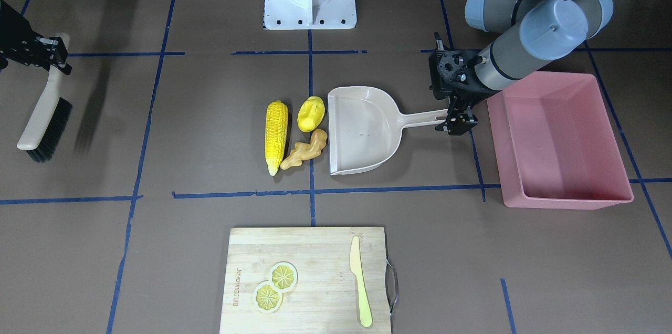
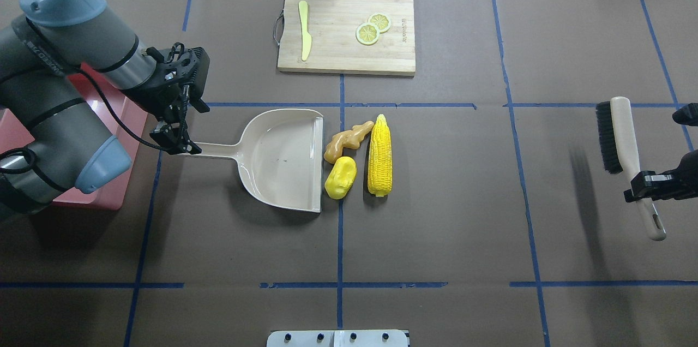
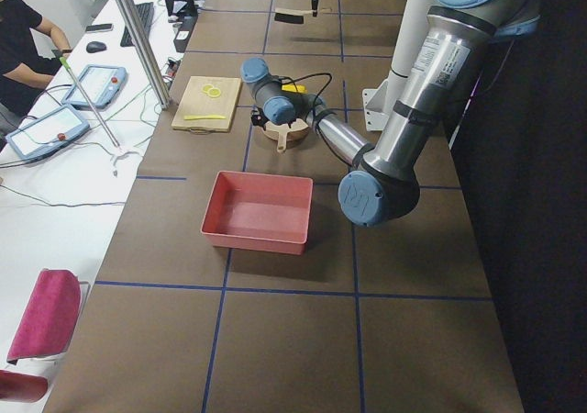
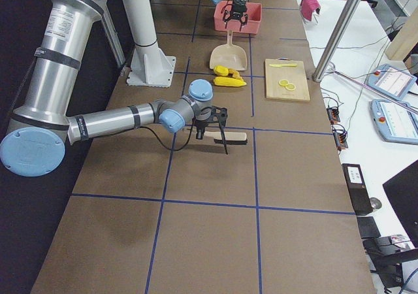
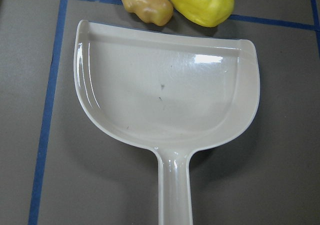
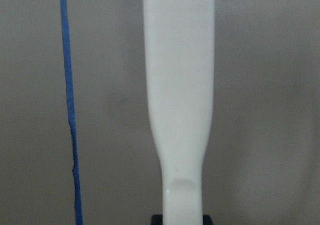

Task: Sweep and dump trash into bin
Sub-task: 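Grasp the dustpan handle with the left gripper while the right gripper lifts the brush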

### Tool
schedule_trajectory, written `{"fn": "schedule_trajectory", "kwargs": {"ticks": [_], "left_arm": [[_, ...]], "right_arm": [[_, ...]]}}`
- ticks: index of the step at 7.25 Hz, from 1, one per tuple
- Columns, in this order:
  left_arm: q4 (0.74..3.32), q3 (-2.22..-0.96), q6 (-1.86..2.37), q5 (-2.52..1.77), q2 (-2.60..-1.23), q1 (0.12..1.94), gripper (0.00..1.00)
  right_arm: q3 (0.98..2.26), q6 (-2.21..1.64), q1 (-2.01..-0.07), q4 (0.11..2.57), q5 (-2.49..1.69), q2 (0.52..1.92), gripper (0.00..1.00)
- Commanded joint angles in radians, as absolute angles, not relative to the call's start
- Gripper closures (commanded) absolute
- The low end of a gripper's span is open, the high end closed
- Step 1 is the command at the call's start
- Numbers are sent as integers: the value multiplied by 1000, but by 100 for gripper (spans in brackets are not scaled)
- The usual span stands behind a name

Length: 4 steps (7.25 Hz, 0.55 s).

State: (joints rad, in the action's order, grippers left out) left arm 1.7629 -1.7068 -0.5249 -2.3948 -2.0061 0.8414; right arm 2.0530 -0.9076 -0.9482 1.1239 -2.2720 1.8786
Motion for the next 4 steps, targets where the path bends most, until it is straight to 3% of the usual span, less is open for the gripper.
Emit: {"fn": "schedule_trajectory", "kwargs": {"ticks": [1, 4], "left_arm": [[1763, -1675, -526, -2393, -2013, 813, 1], [1759, -1666, -519, -2298, -2013, 766, 1]], "right_arm": [[2068, -908, -954, 1124, -2272, 1878, 100], [2069, -908, -959, 1126, -2272, 1870, 100]]}}
